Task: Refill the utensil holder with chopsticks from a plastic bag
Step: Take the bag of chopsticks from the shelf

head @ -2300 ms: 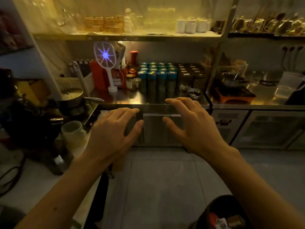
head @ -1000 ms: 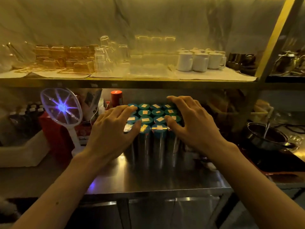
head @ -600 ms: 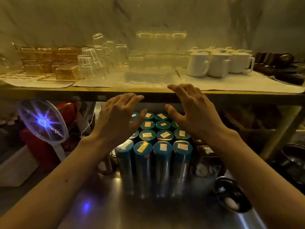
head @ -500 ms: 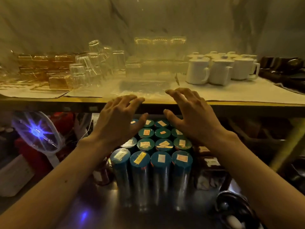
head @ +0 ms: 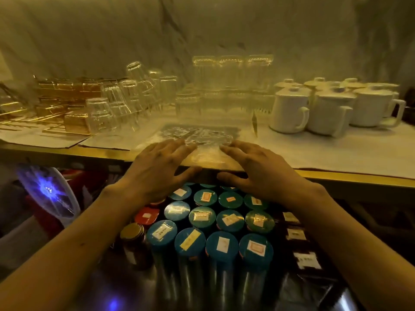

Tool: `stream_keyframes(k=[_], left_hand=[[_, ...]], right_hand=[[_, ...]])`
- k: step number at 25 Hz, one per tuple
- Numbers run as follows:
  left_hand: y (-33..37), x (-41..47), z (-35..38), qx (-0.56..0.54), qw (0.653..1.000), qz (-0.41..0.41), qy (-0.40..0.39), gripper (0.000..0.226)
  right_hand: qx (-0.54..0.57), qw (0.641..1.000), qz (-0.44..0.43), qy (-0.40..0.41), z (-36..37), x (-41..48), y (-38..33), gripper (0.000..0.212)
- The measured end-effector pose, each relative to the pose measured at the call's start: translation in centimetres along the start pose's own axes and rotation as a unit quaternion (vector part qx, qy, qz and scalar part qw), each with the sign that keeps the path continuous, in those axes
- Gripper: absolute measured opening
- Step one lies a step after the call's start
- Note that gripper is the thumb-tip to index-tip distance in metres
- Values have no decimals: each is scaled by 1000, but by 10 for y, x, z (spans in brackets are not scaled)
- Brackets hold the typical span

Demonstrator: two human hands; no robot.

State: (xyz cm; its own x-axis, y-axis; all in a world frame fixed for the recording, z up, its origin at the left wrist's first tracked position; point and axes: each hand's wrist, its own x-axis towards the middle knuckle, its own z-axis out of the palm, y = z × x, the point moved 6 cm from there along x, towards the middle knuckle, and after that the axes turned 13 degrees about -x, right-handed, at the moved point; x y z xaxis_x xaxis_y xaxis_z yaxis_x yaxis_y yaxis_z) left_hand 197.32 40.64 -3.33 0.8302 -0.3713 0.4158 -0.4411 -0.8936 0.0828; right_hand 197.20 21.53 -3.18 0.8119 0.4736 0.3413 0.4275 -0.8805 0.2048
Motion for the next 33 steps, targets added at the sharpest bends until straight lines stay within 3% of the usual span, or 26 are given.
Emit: stream_keyframes(k=[6,9,12,15,19,22,25,28,33], left_hand=[[4,1,-8,-12,997,59,41,51],[0,-5,-17,-35,994,81,71,38],[-3,-8,-31,-65,989,101,90,41],[-2,-19,-48,-72,977,171,107,40],[-16,-45,-70,-110,962,205,144,42],[-27,-72,-88,-131,949,224,179,41],[-31,-96,-98,-160,939,234,195,40],[-20,-113,-95,-217,931,246,163,39],[20,-137,-84,-351,884,286,113,26]], right_hand=[[33,996,-30,81,-9,0,3,38],[47,992,-26,115,-20,-6,-5,35],[42,988,-9,151,-41,-19,-20,34],[39,977,61,200,-67,-42,-40,34],[153,913,222,306,-86,-80,-57,44],[195,866,318,332,-83,-110,-80,54],[228,842,378,310,-67,-137,-100,65],[313,811,408,280,-57,-166,-117,74],[355,750,448,334,-72,-239,-126,46]])
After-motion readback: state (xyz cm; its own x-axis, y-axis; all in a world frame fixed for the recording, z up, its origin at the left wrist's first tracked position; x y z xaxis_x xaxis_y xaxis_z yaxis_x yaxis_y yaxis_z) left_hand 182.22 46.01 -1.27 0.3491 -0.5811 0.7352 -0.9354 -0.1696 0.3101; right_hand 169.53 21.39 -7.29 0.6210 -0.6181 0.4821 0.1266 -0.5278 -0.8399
